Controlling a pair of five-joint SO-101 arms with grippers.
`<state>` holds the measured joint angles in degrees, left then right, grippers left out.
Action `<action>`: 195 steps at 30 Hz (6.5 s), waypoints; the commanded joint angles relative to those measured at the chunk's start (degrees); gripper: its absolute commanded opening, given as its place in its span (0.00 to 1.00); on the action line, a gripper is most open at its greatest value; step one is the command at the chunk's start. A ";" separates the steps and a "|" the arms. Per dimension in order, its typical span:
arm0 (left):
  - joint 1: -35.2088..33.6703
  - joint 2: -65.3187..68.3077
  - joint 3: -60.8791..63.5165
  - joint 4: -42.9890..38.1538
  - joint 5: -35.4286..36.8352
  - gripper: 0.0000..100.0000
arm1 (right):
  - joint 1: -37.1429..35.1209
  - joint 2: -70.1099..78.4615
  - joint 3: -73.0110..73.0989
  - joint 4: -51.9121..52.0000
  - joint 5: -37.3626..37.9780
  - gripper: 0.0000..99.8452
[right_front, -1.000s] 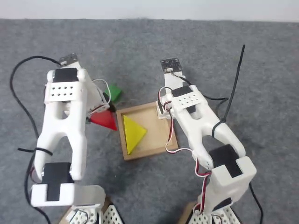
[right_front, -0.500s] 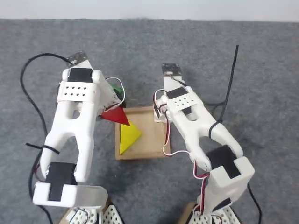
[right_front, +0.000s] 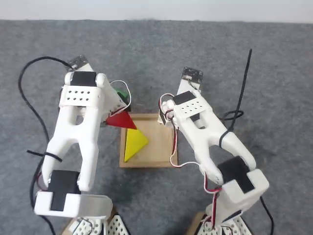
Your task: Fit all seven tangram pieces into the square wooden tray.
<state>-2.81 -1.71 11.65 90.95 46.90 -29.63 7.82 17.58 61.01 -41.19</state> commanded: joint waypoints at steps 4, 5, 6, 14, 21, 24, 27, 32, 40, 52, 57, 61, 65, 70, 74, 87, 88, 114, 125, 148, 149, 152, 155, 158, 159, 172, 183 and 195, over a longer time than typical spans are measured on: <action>0.09 -2.99 1.01 -1.32 12.92 0.08 | 0.92 -13.14 -4.13 8.84 5.45 0.22; 0.09 -2.99 1.19 -1.85 14.51 0.08 | 2.07 -14.99 -4.13 10.24 6.33 0.20; 0.09 -2.99 1.71 -2.55 16.26 0.08 | 3.38 -16.84 -4.13 11.47 7.03 0.18; 0.97 -2.99 13.14 -22.77 28.48 0.08 | 10.77 -27.03 -3.69 23.87 9.49 0.10; 12.40 -3.08 14.99 -27.96 33.41 0.08 | 10.86 -27.03 2.11 24.22 11.08 0.10; 16.35 -2.99 15.16 -31.12 36.84 0.08 | 11.03 -27.03 3.78 23.34 11.16 0.10; 18.55 -2.90 15.43 -34.11 39.03 0.08 | 10.86 -27.03 4.04 23.08 11.16 0.10; 19.60 -0.53 15.08 -36.40 40.09 0.10 | 10.95 -27.03 4.13 22.99 11.16 0.10; 19.43 14.15 5.93 -28.57 40.26 0.13 | 10.77 -26.95 8.26 17.54 11.16 0.10; 19.52 26.02 -9.71 -12.13 36.75 0.20 | 10.77 -27.03 11.34 13.14 11.16 0.10; 19.96 27.16 -12.70 -6.86 37.10 0.36 | 10.77 -27.03 11.43 13.05 11.16 0.10; 19.96 27.08 -15.08 -2.11 36.92 0.38 | 10.77 -27.03 11.43 13.05 11.16 0.10; 19.96 26.81 -16.57 1.85 36.75 0.38 | 10.77 -27.03 11.52 13.05 11.16 0.10; 19.25 26.73 -20.26 9.41 36.31 0.38 | 10.77 -27.03 11.43 13.05 11.16 0.10; 15.47 26.64 -20.79 9.67 29.36 0.38 | 10.77 -27.03 11.34 13.05 11.25 0.10; 12.22 8.79 -11.65 9.67 0.09 0.38 | 10.77 -27.03 11.34 13.05 11.25 0.10; 11.08 5.98 -10.59 9.58 -1.67 0.38 | 10.77 -27.03 11.34 13.05 11.25 0.10; -28.04 -11.16 32.48 -30.33 -45.45 0.01 | -3.56 3.47 -6.59 -21.67 23.65 0.01; -27.96 -42.55 58.68 -49.58 -49.32 0.01 | -11.03 12.53 -15.30 -10.77 24.00 0.01; -28.22 -67.08 74.95 -57.14 -55.82 0.01 | -15.25 -21.76 13.98 2.68 37.89 0.01; -28.22 -67.08 74.95 -57.14 -55.82 0.01 | -15.96 -21.58 16.70 -0.31 38.59 0.01; -28.22 -67.16 74.95 -57.14 -55.91 0.01 | -16.48 -19.30 21.98 -8.75 41.49 0.01; -28.22 -67.16 75.03 -57.14 -55.91 0.01 | -15.60 -15.08 22.51 -14.11 44.48 0.01; -28.22 -67.16 75.03 -57.05 -55.91 0.01 | -15.34 -10.51 22.42 -18.86 47.21 0.01; -28.22 -67.16 75.03 -56.97 -55.91 0.01 | -15.34 -9.54 22.42 -20.09 48.09 0.01; -27.96 -67.52 75.82 -57.14 -56.00 0.01 | -15.60 -9.45 21.54 -22.46 50.20 0.01; -27.96 -67.60 75.82 -57.14 -56.00 0.01 | -8.66 -24.13 21.80 -9.19 50.20 0.01; -27.96 -67.60 75.91 -57.05 -56.00 0.01 | -6.99 -6.11 17.85 -24.48 49.85 0.01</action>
<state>-30.95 -68.09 88.04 35.47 -8.22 -37.01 1.23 39.65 38.59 8.48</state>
